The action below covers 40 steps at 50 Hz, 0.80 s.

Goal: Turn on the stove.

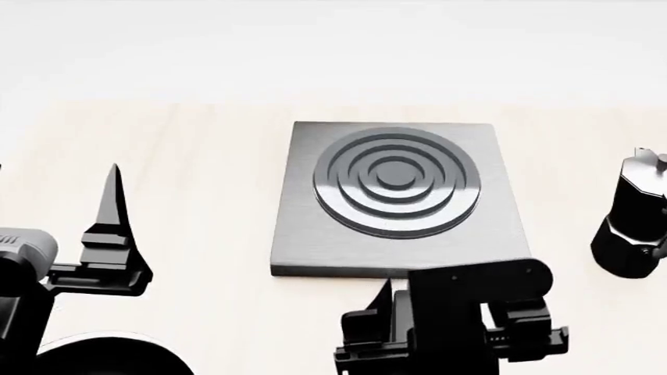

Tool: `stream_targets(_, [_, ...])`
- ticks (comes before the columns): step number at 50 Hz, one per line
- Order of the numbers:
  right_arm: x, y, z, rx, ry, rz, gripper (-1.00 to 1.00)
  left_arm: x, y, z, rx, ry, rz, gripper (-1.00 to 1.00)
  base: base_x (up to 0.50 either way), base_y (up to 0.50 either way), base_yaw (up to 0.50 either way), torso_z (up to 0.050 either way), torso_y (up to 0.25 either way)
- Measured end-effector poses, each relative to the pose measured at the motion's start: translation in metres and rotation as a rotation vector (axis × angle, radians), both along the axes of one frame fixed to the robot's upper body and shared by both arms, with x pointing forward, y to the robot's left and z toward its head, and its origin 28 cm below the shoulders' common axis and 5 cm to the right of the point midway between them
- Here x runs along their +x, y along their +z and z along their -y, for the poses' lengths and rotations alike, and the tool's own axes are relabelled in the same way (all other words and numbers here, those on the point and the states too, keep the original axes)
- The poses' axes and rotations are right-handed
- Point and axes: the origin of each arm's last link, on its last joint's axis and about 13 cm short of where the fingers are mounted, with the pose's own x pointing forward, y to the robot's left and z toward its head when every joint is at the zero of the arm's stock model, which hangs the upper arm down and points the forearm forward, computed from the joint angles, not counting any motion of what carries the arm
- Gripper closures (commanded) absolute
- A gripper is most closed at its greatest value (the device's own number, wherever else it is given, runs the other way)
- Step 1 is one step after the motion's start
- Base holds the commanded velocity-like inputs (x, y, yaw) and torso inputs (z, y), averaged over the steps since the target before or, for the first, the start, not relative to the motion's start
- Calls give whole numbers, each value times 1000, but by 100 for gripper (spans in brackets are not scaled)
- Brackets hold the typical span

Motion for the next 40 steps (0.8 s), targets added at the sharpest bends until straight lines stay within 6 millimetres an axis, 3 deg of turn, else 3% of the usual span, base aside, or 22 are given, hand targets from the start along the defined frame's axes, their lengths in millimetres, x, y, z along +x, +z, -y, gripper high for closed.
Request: stream_targets(40, [16,-28,3,19,3,-101,-100,1,-1,0,1,2,-1,-100,0,0,0,0,0])
